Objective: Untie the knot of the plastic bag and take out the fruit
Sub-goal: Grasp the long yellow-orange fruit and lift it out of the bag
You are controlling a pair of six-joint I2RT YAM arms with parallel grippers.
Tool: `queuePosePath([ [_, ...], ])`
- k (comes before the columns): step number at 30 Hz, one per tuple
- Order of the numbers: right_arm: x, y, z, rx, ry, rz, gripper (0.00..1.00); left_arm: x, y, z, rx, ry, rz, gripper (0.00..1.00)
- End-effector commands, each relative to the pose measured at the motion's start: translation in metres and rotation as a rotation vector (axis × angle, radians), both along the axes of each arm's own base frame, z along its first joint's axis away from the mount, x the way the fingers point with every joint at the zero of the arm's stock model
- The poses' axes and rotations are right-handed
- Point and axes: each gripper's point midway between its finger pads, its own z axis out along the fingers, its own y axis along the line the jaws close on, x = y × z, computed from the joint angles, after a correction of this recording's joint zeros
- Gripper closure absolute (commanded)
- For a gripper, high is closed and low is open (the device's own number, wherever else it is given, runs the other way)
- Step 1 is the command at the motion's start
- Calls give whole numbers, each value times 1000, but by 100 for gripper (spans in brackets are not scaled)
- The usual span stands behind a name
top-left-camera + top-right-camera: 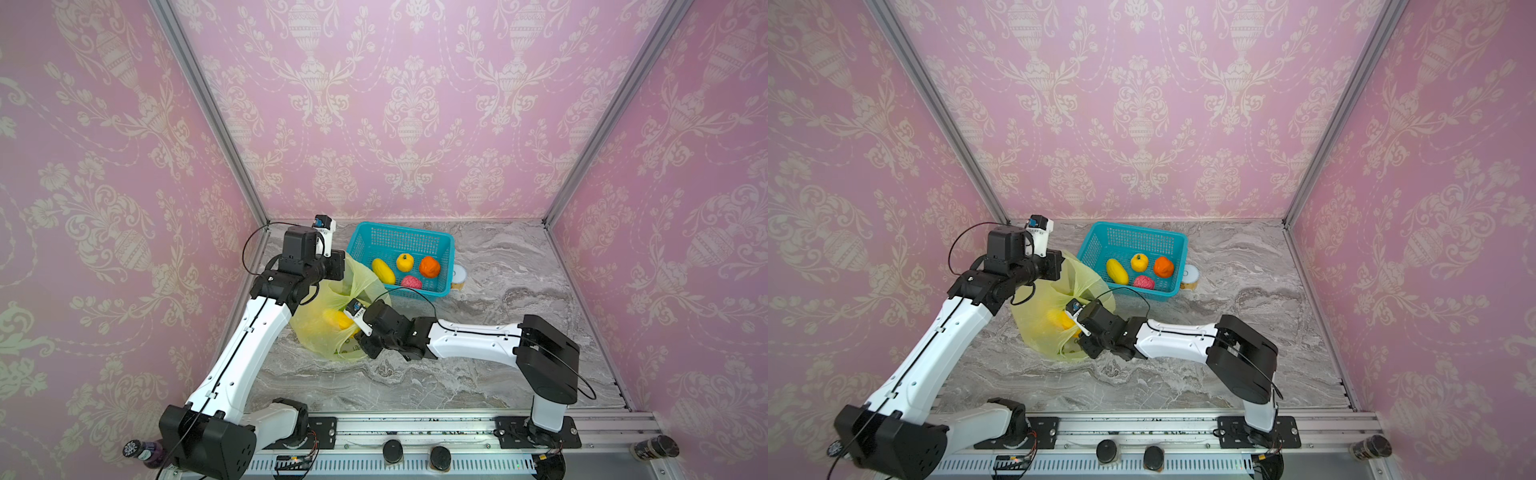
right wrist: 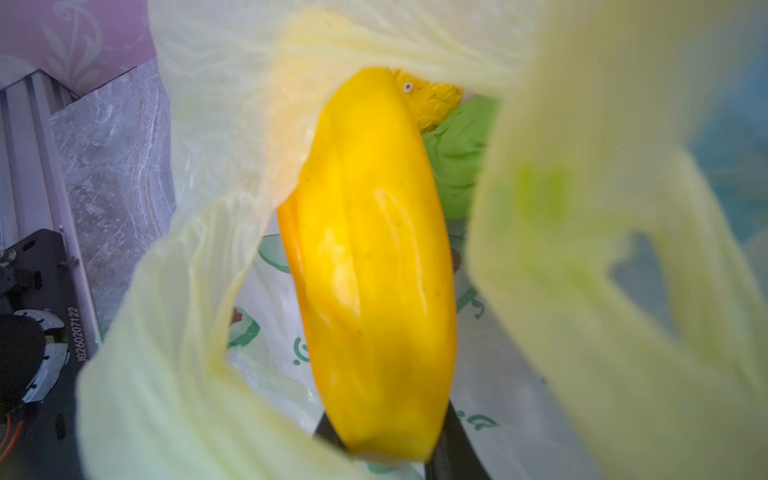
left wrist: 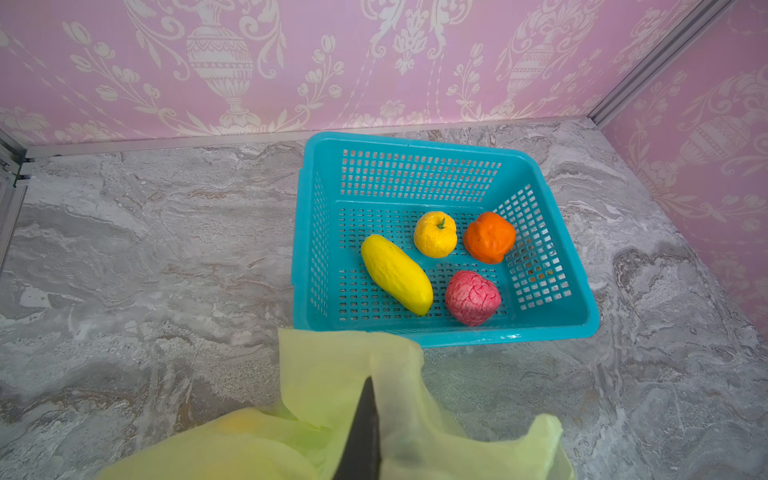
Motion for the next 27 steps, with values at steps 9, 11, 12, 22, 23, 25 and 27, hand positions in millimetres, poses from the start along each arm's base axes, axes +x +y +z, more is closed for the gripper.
queuePosePath([
  [9, -3, -77, 14, -63, -105, -152, 100, -1, 10, 2, 10, -4, 43, 100],
  [11, -8, -85, 29, -19, -119, -150, 100, 0, 11, 1, 12, -1, 49, 100],
  [12, -12, -89, 41, 16, -128, -145, 100, 1, 11, -1, 13, 3, 48, 100],
  [22, -41, -128, 128, 352, -237, -103, 100, 2, 8, -2, -1, 14, 41, 100],
  [23, -38, -136, 135, 370, -262, -134, 100, 2, 7, -3, -4, 16, 36, 100],
  [25, -31, -152, 143, 398, -295, -190, 100, 2, 7, -3, -7, 18, 37, 100],
  [27, -19, -169, 150, 441, -308, -256, 100, 2, 7, -3, -6, 17, 39, 100],
])
